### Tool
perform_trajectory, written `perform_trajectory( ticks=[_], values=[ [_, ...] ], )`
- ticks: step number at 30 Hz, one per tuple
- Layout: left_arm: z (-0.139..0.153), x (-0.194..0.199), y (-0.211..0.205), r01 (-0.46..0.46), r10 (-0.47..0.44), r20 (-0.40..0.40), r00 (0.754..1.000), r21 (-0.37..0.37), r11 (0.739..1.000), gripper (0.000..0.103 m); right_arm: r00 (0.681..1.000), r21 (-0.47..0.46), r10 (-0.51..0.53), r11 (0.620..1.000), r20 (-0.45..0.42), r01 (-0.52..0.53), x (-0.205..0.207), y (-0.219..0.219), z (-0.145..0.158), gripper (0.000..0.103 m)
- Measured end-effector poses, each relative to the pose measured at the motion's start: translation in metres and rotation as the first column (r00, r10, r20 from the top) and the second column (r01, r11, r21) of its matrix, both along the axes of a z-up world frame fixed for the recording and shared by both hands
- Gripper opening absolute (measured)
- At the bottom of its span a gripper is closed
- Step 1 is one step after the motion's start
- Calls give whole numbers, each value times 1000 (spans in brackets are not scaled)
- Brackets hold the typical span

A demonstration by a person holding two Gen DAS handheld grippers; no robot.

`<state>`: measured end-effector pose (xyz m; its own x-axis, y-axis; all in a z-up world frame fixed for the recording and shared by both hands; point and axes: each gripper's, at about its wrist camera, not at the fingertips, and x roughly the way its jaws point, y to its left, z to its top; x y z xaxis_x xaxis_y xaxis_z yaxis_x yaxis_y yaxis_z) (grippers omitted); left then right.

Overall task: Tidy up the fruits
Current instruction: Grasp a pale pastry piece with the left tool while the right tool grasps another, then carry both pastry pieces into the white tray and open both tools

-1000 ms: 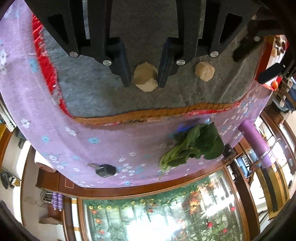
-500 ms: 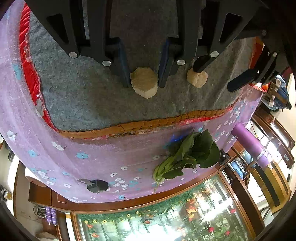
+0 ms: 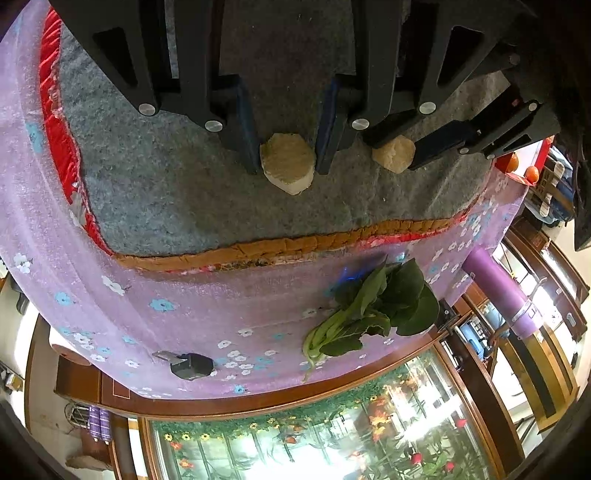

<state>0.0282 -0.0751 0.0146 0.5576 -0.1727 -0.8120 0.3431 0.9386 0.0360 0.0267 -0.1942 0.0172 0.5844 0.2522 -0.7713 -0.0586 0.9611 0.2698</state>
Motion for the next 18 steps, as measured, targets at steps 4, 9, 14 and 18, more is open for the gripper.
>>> perform_trajectory(
  ticks=[4,9,14,18],
  values=[
    [0,0,4,-8,8,2,1000,-8,1000,28,1000,-7,1,1000,1,-1,0,1,0,31],
    [6,-3,13,-38,38,23,999,-8,999,28,1000,21,-4,1000,-5,4,0,-2,0,31],
    [15,-14,28,-63,65,43,997,-39,997,28,1000,29,-3,1000,-2,3,-2,-3,0,31],
    [25,-32,41,-82,85,67,994,-47,996,28,1000,54,-7,999,2,7,-4,-6,2,31]
  ],
)
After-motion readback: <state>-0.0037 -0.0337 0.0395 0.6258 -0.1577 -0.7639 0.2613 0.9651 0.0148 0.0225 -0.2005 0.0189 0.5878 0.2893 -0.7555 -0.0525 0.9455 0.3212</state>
